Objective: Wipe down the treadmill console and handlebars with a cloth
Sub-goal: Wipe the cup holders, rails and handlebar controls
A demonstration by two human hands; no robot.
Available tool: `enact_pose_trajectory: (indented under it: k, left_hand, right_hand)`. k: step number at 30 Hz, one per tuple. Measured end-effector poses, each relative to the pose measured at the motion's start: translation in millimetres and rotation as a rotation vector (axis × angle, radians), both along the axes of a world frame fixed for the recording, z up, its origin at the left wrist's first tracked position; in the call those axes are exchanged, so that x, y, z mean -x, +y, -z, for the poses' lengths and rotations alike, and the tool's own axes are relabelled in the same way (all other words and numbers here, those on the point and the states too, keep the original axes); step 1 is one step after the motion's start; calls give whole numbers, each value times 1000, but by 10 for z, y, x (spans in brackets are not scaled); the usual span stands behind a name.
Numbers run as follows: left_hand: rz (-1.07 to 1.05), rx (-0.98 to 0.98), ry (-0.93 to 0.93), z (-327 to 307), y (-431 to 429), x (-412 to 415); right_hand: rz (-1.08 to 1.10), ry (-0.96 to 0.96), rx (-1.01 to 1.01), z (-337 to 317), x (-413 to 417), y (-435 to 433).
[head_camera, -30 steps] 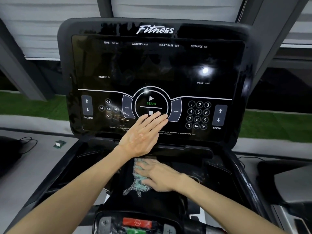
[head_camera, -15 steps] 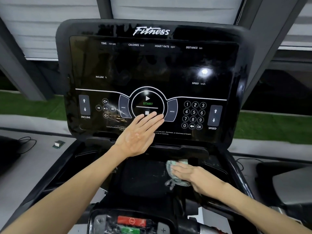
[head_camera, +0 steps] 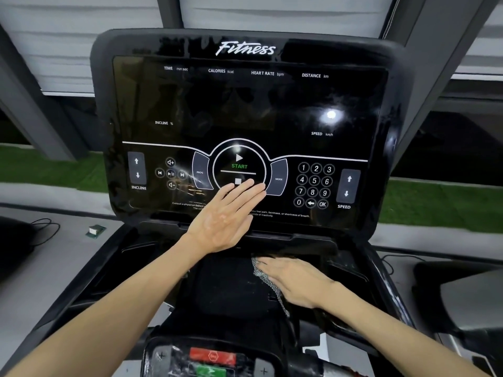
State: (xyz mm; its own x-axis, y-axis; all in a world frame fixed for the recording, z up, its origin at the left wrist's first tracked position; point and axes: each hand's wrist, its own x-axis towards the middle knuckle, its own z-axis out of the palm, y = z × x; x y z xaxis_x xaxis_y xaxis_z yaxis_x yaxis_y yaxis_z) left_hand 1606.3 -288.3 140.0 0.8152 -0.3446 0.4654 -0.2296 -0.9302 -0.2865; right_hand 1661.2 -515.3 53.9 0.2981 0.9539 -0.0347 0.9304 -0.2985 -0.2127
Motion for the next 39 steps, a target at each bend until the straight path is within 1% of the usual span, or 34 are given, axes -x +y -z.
enact_pose_trajectory:
  k: [4, 6, 9, 12, 17, 20, 25, 28, 30, 34, 39]
  left_hand:
    - [-2, -10, -5, 3, 13, 0]
    - [3, 0, -2, 1, 18, 2]
    - [1, 0, -9, -2, 24, 1]
    - [0, 1, -15, -2, 23, 0]
    - [-1, -9, -18, 0, 10, -11]
    - [0, -10, -20, -11, 10, -1]
    - [7, 11, -7, -7, 16, 4]
    - [13, 9, -19, -5, 19, 4]
    - [11, 7, -20, -6, 12, 1]
    - [13, 5, -20, 5, 8, -6]
    - [21, 21, -6, -12, 22, 4]
  right_hand:
    - [-10, -17, -33, 21, 23, -11]
    - [-57, 49, -40, 4, 8, -146]
    - [-148, 152, 37, -71, 25, -319]
    - [-249, 215, 81, -108, 95, -255]
    - [-323, 184, 117, -135, 82, -35]
    - [-363, 185, 123, -98, 210, 277]
    - [-295, 163, 130, -80, 356, 765]
    - [-178, 100, 77, -69, 358, 907]
    - [-120, 99, 53, -40, 397, 968]
    - [-146, 206, 54, -45, 401, 1029]
    - [-325, 427, 228, -66, 389, 945]
